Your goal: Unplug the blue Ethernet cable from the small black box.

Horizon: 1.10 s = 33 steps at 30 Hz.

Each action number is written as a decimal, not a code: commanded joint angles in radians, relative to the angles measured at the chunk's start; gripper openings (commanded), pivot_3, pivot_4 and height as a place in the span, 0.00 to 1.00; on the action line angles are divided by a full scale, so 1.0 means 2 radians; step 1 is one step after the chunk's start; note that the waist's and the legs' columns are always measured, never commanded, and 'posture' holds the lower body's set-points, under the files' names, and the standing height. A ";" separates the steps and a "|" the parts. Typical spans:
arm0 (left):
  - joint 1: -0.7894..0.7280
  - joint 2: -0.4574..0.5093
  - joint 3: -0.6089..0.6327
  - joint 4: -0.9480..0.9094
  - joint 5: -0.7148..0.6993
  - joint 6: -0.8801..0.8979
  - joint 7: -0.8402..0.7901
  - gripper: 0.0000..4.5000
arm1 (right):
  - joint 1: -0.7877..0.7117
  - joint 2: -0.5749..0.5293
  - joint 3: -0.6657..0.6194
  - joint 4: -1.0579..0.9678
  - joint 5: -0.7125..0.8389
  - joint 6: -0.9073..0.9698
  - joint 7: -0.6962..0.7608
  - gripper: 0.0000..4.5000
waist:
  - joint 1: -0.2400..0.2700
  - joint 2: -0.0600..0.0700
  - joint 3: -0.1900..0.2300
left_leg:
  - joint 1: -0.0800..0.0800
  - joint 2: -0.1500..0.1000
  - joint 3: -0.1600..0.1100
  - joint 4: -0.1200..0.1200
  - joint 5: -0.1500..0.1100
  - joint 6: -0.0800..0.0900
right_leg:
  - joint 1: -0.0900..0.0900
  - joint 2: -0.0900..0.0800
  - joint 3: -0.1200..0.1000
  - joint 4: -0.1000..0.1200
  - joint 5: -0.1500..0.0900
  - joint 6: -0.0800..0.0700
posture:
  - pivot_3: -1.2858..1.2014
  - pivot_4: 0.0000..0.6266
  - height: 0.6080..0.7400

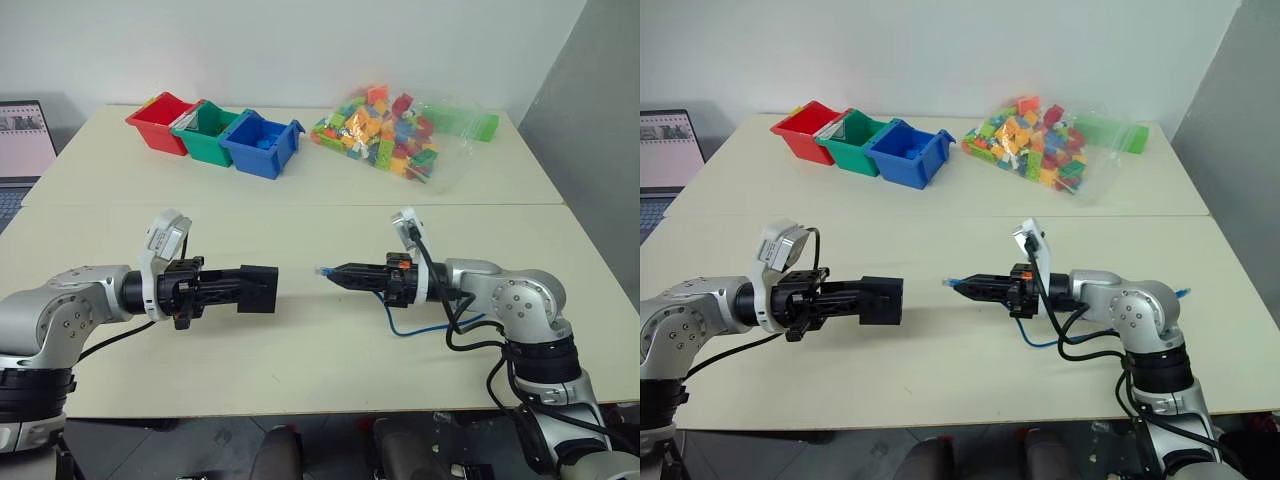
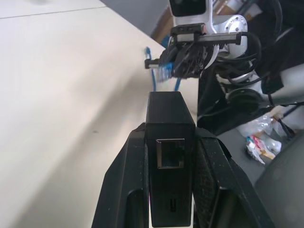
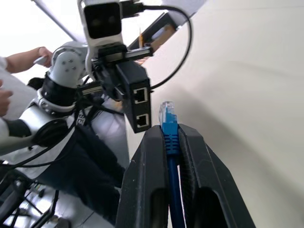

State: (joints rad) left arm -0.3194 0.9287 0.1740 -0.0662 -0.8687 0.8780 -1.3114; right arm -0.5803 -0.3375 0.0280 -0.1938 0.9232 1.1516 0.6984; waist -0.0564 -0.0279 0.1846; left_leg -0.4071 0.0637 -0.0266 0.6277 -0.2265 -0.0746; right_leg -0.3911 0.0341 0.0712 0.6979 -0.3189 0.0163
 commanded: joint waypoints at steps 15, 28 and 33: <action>0.016 -0.029 0.051 -0.029 0.004 -0.019 0.075 0.18 | -0.077 -0.005 0.075 0.400 -0.397 -0.505 -0.112 0.01 | 0.000 0.000 0.000 | -0.004 0.000 0.001 0.000 0.000 0.000 | -0.004 0.000 0.001 0.001 0.002 -0.003 | 0.52 0.24 1.00; -0.064 -0.179 0.043 0.119 0.232 -0.331 0.343 0.18 | -0.033 -0.024 0.074 0.174 -0.354 -0.462 0.012 0.55 | 0.011 0.000 0.000 | -0.005 -0.001 0.001 0.003 0.000 0.000 | -0.007 -0.001 0.001 0.006 0.002 -0.003 | 0.52 0.24 1.00; -0.102 -0.212 0.034 0.261 0.304 -0.478 0.387 0.18 | -0.024 -0.018 0.095 0.069 -0.345 -0.390 0.024 0.55 | 0.011 0.000 0.000 | -0.005 0.000 0.001 0.004 0.000 0.000 | -0.007 0.000 0.001 0.007 0.002 -0.003 | 0.52 0.24 1.00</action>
State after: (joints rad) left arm -0.4909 0.5103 0.2421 0.3663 -0.3249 0.0607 -0.5833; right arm -0.6306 -0.3821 0.2047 0.0381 0.2124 0.3155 0.7389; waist -0.0336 -0.0283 0.1842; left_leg -0.4169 0.0630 -0.0253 0.6356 -0.2259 -0.0752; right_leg -0.4047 0.0332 0.0724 0.7126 -0.3154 0.0109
